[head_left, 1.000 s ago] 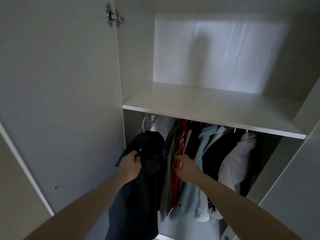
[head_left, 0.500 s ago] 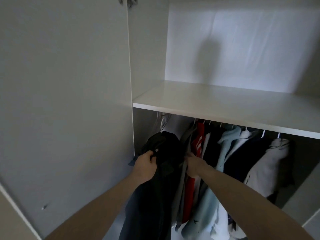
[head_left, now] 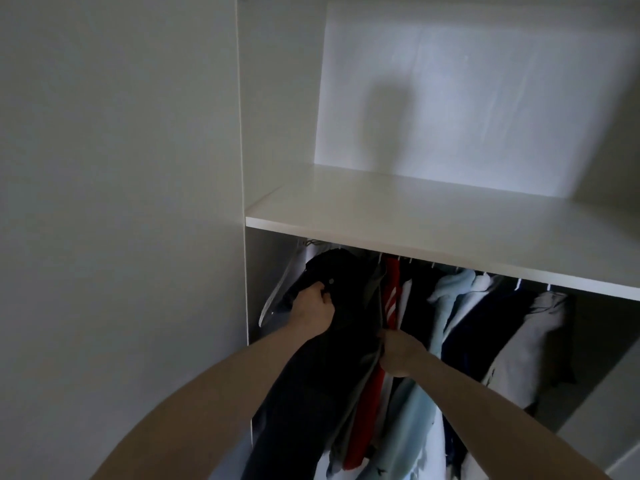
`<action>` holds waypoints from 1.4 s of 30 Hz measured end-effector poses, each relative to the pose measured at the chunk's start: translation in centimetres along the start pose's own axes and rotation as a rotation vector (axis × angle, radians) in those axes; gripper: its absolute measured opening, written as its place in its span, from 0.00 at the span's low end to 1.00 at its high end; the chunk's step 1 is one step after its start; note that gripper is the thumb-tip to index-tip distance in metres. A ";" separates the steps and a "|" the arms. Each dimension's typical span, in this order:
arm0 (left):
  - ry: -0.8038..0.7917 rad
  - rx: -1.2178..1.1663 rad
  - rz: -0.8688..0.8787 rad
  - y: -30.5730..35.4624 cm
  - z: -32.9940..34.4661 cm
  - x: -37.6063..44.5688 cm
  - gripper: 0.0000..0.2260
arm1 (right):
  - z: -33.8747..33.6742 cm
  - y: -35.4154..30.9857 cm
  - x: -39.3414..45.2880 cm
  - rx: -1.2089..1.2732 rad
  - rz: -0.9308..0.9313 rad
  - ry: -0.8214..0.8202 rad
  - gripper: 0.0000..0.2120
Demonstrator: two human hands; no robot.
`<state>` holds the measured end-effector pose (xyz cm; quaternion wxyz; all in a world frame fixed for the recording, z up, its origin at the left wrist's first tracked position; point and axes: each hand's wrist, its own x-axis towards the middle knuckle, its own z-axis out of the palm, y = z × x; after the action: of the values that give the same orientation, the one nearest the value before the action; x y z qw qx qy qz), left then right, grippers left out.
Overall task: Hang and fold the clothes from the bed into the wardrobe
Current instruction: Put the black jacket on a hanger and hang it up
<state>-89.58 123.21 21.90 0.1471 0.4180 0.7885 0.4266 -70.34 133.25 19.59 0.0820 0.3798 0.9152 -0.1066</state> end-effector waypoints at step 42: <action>-0.206 0.103 -0.013 -1.7 4.8 6.8 0.09 | -0.2 -0.4 -1.8 0.345 0.142 0.032 0.29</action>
<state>-91.80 130.72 18.56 0.2086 0.4614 0.7927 0.3395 -69.41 131.84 20.26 0.0082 0.4535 0.8554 -0.2501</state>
